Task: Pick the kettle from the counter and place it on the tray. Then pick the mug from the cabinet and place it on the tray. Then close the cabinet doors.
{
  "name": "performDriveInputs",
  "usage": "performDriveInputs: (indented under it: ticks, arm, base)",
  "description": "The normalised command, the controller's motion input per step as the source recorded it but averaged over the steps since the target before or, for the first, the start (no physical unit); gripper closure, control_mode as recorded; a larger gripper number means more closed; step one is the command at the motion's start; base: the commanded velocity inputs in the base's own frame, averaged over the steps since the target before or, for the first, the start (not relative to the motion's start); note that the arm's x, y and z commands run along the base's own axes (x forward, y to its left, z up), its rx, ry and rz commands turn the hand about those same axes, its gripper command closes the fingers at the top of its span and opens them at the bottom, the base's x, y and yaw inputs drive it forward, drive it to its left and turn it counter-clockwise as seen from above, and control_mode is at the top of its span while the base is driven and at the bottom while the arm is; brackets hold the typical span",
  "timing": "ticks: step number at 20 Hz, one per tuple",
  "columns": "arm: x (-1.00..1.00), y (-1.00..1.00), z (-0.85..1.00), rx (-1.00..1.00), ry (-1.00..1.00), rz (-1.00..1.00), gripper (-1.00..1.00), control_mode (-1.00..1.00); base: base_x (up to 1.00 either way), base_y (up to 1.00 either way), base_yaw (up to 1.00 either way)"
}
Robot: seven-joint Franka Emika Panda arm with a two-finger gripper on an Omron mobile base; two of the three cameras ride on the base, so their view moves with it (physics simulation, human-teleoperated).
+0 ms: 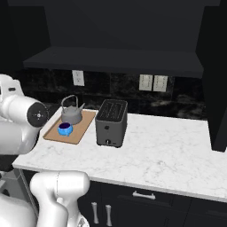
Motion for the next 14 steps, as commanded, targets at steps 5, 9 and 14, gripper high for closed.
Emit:
performDriveInputs:
  ticks: [5,9,14]
  arm:
    - [-0.4,0.0,0.09,-0.07,-0.04,0.01,-1.0,-1.0]
    - [-0.44,0.0,0.14,-0.1,-0.17,0.0,-1.0,-1.0]
    - [-0.38,-0.04,0.19,-0.11,-0.11,0.01,-1.0,-1.0]
  base:
    - [0.0,0.0,0.0]
    - [0.0,0.0,0.0]
    - [0.0,0.0,0.0]
